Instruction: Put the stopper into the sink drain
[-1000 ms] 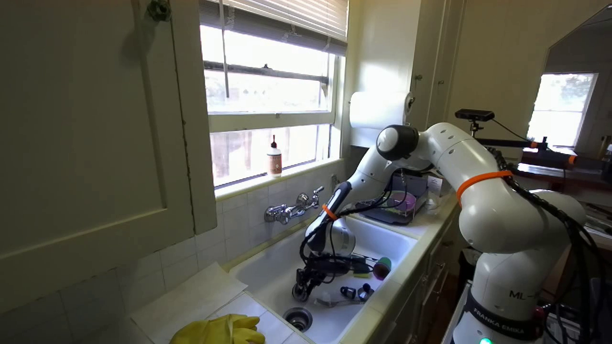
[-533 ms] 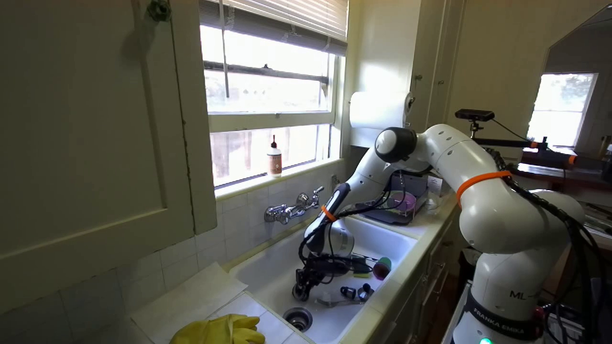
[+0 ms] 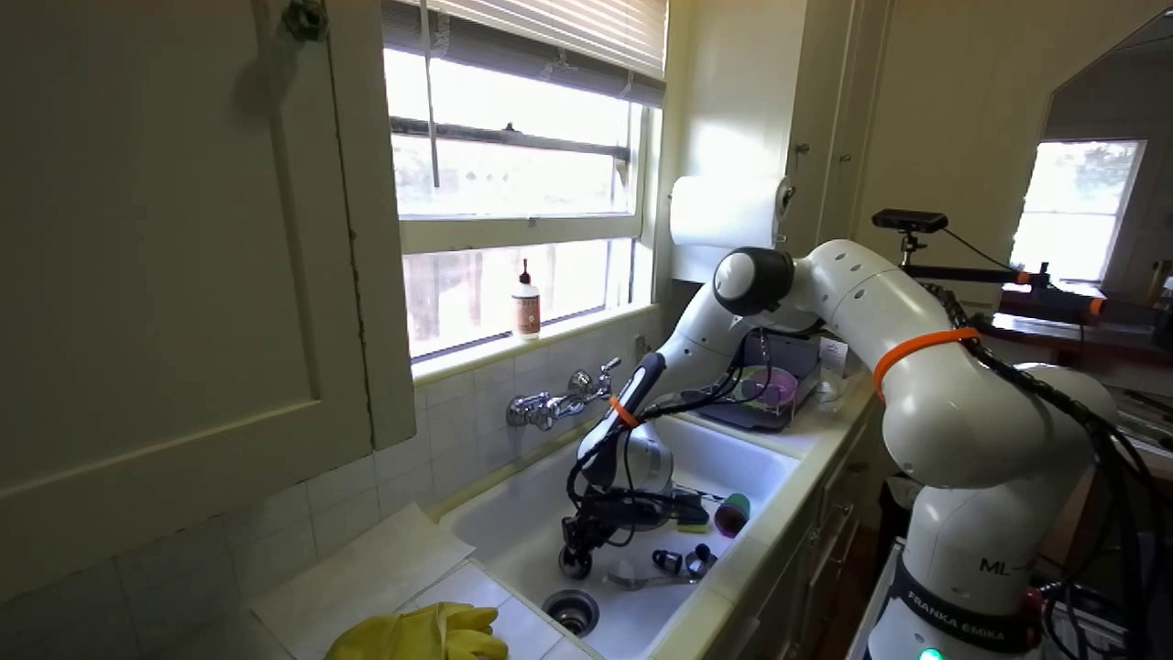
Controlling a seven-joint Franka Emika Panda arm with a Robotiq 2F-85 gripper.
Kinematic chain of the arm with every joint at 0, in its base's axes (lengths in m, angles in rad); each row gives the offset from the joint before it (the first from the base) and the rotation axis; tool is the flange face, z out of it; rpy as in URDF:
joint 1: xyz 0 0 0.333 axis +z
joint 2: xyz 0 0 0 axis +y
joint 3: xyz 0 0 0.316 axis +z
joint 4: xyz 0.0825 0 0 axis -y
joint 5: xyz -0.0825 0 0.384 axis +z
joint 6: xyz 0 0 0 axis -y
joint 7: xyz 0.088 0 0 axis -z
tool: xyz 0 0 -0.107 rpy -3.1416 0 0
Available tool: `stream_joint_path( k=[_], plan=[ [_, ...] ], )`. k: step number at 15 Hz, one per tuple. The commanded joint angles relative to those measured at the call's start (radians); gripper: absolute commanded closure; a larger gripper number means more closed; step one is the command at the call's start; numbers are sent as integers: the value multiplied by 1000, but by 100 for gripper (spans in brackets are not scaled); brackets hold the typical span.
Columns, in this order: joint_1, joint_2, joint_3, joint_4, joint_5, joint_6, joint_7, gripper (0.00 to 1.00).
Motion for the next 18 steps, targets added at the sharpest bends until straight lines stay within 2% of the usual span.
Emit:
stream_joint_path(
  k=[1,2,9,13,18],
  plan=[
    [20,25,-10,30,-5,3,13,100],
    [22,31,-10,38,-6,2,13,96],
    [-15,-22,24,0,-7,-105,-12,96],
    [-15,-65,37,-8,2,-244,-65,96],
    [62,-96,-16,49,16,-487,-102,96]
  ],
)
